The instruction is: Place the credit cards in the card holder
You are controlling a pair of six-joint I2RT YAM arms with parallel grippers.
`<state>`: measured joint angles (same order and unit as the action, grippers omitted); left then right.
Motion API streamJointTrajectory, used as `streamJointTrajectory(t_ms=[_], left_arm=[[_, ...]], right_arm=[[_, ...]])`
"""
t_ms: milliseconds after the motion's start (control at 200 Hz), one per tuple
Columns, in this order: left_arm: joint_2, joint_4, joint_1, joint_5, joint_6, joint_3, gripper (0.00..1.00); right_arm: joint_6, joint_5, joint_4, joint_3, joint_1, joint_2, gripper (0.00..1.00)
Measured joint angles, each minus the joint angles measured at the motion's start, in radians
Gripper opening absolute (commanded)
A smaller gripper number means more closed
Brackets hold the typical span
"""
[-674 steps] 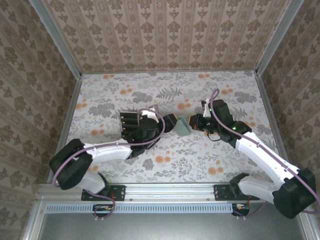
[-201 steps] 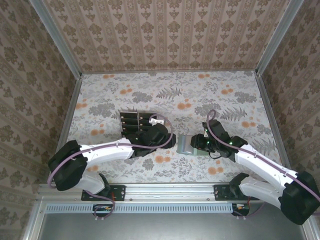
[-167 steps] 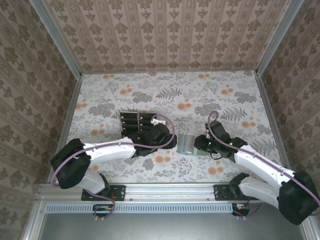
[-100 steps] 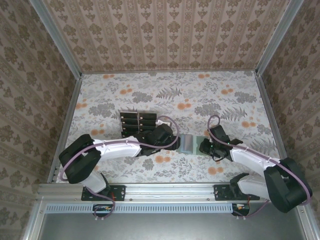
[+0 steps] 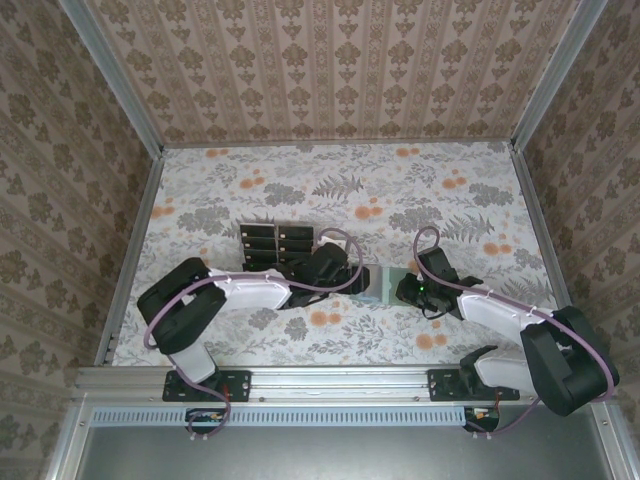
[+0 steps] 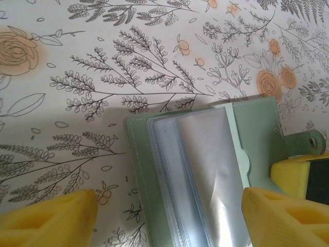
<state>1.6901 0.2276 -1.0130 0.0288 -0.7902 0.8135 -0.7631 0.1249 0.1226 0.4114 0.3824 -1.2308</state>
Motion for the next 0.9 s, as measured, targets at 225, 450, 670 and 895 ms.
streamJointTrajectory(t_ms=[225,450,670,895], left_arm=[[0.047,0.027,0.000,-0.019,-0.020,0.000,0.75],[0.069,0.084,0.000,-0.039,-0.037,0.000,0.73],[0.082,0.148,0.000,-0.059,-0.051,0.000,0.68],[0.082,0.248,0.007,-0.053,-0.083,-0.032,0.53]], right_arm=[[0.000,0.003,0.000,0.000,-0.002,0.000,0.17],[0.000,0.003,0.000,0.000,-0.002,0.000,0.17],[0.000,0.003,0.000,0.000,-0.002,0.000,0.17],[0.000,0.003,-0.001,0.000,-0.003,0.000,0.17]])
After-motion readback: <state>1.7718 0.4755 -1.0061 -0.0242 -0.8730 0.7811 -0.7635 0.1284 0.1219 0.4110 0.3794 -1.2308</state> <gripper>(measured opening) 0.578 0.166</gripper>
